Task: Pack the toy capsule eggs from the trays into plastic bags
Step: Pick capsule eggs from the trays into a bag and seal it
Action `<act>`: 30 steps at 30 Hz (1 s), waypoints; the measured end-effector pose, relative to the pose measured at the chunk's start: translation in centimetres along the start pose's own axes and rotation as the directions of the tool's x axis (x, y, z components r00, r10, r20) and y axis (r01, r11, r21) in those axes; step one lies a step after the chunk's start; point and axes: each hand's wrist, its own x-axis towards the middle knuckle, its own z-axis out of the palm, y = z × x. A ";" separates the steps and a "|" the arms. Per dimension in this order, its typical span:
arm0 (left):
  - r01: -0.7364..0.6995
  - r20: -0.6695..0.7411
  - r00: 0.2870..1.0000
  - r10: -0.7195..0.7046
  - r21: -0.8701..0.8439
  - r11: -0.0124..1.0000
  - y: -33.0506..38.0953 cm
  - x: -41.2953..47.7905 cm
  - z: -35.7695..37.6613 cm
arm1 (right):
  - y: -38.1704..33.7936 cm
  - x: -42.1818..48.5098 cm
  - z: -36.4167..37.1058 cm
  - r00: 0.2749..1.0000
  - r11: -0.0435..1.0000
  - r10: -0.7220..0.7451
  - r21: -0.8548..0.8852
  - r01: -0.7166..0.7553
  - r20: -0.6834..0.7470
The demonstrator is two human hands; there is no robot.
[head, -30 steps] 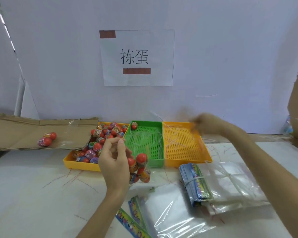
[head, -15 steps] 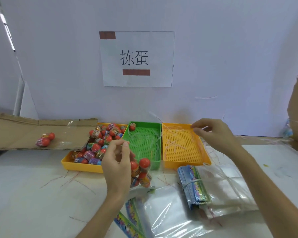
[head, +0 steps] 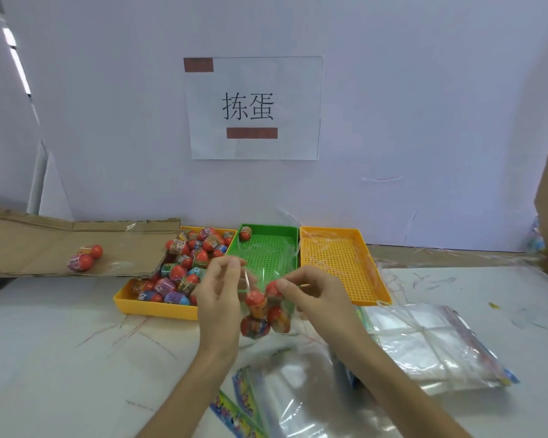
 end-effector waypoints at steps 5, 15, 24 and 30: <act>0.367 0.298 0.912 -0.282 -0.285 0.886 0.7 0.4 0.2 | -0.7 0.1 -1.2 0.994 0.979 0.071 0.195 -0.052 -0.089; 0.349 0.381 0.867 -0.320 -0.006 0.937 0.3 -0.6 0.1 | -0.9 0.2 -1.2 0.987 0.924 0.160 0.354 -0.143 -0.018; 0.323 0.302 0.905 -0.300 -0.026 0.946 0.5 -0.5 0.2 | -0.5 0.2 -1.3 0.976 0.899 0.193 0.416 -0.135 -0.101; 0.342 0.312 0.910 -0.274 -0.190 0.920 1.0 -0.8 0.6 | -0.4 0.5 -1.4 0.981 0.847 0.190 0.510 -0.153 -0.021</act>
